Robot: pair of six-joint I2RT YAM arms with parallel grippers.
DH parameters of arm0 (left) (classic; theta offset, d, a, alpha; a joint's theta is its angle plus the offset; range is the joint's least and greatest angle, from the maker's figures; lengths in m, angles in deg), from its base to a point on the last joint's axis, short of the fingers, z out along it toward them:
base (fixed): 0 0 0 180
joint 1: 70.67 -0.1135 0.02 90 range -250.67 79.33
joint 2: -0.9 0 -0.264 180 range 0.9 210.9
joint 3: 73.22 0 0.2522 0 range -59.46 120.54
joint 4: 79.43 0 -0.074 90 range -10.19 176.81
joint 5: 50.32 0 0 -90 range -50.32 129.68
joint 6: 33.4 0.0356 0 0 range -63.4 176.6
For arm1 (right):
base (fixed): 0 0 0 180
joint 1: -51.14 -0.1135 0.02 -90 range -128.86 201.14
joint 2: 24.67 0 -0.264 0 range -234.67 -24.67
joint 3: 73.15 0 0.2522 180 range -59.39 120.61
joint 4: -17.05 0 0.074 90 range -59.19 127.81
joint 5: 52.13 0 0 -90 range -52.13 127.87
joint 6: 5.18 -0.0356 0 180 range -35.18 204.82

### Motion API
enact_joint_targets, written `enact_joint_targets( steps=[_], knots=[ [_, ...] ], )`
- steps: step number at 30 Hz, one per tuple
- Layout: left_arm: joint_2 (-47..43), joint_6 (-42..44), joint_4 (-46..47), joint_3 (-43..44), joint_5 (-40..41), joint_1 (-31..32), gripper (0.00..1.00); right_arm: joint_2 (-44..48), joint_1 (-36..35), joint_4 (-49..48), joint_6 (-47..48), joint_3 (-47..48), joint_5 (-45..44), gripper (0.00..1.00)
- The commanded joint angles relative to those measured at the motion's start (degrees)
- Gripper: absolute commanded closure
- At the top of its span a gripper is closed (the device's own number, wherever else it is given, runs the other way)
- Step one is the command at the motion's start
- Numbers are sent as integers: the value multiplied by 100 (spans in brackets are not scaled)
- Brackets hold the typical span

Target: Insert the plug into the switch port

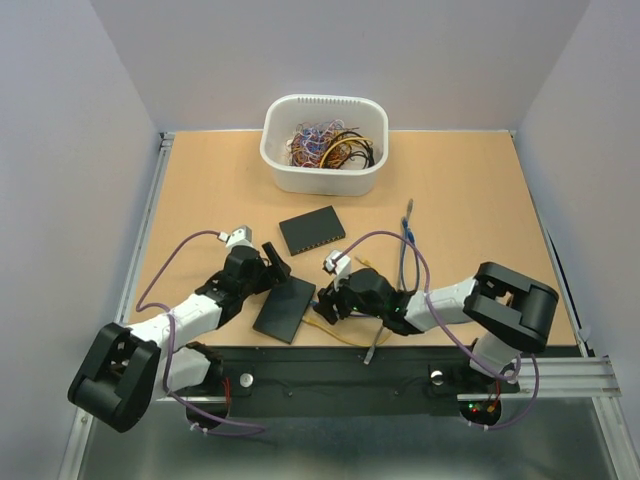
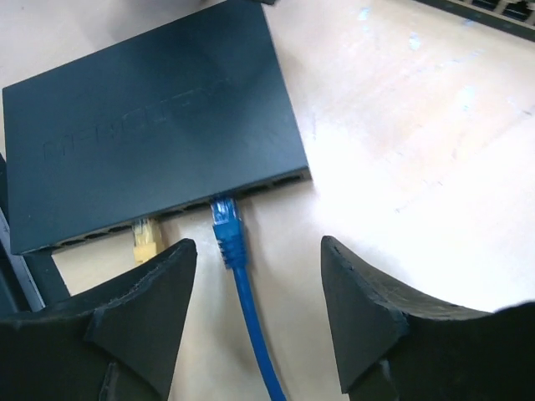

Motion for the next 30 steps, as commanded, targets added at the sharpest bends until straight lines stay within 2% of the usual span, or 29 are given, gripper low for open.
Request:
enact_joint_targets(
  steps=[1,8,14,20,21,24,30],
  knots=[
    [183,265,-214,287,-264,-238,9,521,13,-136,-284,-184,-471,33],
    [360,361,-64,331,-397,-256,9,1400,31,461,-468,-335,-1947,33],
    [201,414,-11,261,-607,-265,10,1568,759,1384,-793,-45,-2387,33],
    [122,449,50,191,-678,-256,10,1972,1901,2035,-1154,96,-2345,34],
    [113,458,59,182,-687,-265,10,1999,2233,2236,-1206,140,-2309,37],
    [105,467,68,173,-695,-265,10,1999,2649,2544,-1216,412,-2213,46],
    [96,484,94,164,-739,-256,11,1578,3492,2843,-1242,974,-1791,54]
  ],
)
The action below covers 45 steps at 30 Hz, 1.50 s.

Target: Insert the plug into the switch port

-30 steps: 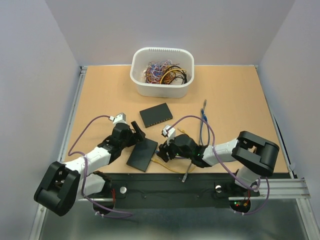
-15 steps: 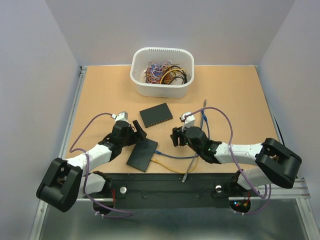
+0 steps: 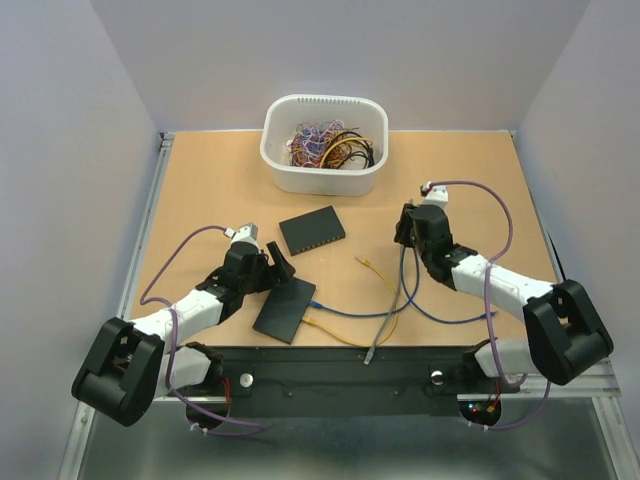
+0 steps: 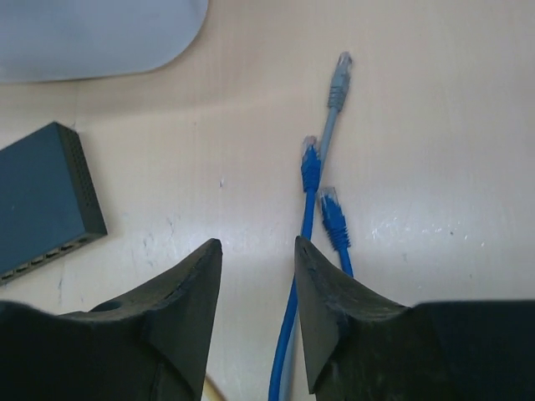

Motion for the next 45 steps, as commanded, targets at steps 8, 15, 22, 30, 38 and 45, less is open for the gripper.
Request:
enact_joint_targets(
  steps=[8,15,22,30,38,45],
  knots=[
    [-184,120,149,-61,-103,-7,11,-1023,676,498,-198,899,423,62],
    [-176,137,158,-61,-104,-7,11,-1419,773,507,-171,1057,607,68],
    [-167,128,167,-61,-112,-16,12,-1726,816,498,-180,1180,660,77],
    [-158,137,158,-44,-104,-7,12,-1701,940,480,-241,1128,853,95],
    [-403,163,219,-96,-165,-7,12,-928,940,33,-74,786,2003,100],
    [-1701,-12,605,-412,-279,-7,12,-76,940,-747,-311,215,4100,100]
  ],
)
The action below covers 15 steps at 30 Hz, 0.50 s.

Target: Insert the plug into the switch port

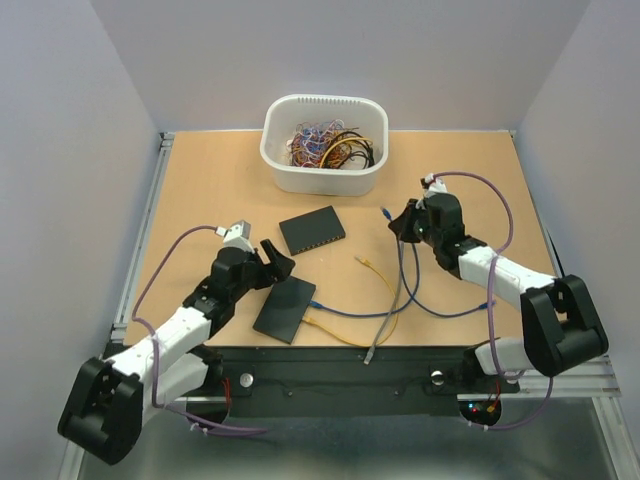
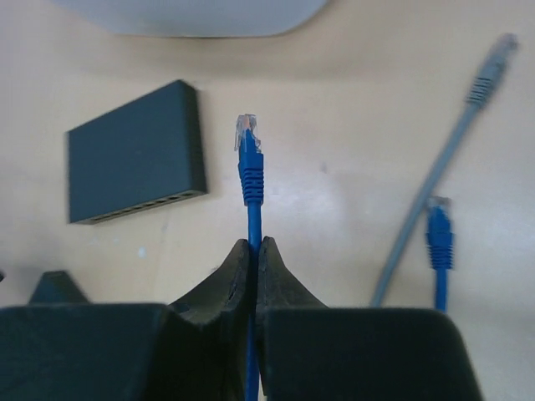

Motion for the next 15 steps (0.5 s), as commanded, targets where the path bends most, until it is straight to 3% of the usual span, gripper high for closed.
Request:
enact_joint_targets(
  steps=[1,6,10,15],
  knots=[
    [-812,-93,536,-268,-179,-7,12,428,30,-1009,-196,-448,1791,99],
    [-2034,-374,1036,-672,-618,-7,13,789,-66,-2064,-714,-1055,3137,100],
    [-2746,-629,1650,-1076,-961,-16,17,1096,-268,-2241,-881,-1267,3366,100],
    [-2915,-796,2266,-1288,-1374,-7,22,1474,-821,-2470,-1040,-1355,3473,100]
  ],
)
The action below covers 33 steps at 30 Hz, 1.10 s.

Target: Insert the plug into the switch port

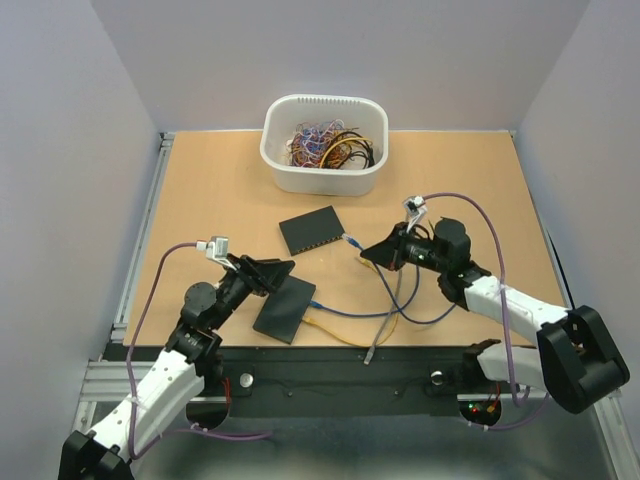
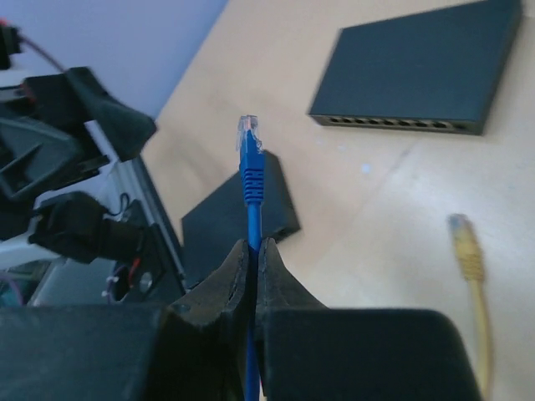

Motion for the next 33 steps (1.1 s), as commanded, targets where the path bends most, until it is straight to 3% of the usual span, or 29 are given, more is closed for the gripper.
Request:
enact_joint_targets(
  steps=[1,6,16,24,33],
  knots=[
    [10,-211,978,-136,-539,-7,23,351,-670,-776,-209,15,374,100],
    [256,-483,1707,-242,-970,-7,27,299,-1235,-785,-218,130,14,99],
    [160,-659,2033,-471,-1111,-7,29,-149,-1964,-1198,-306,270,-251,99],
    [256,-633,2192,-620,-1093,2,31,-290,-2105,-1427,-438,358,-251,99],
    [950,-571,2542,-629,-1058,19,32,-361,-2193,-1550,-517,464,-225,99]
  ],
)
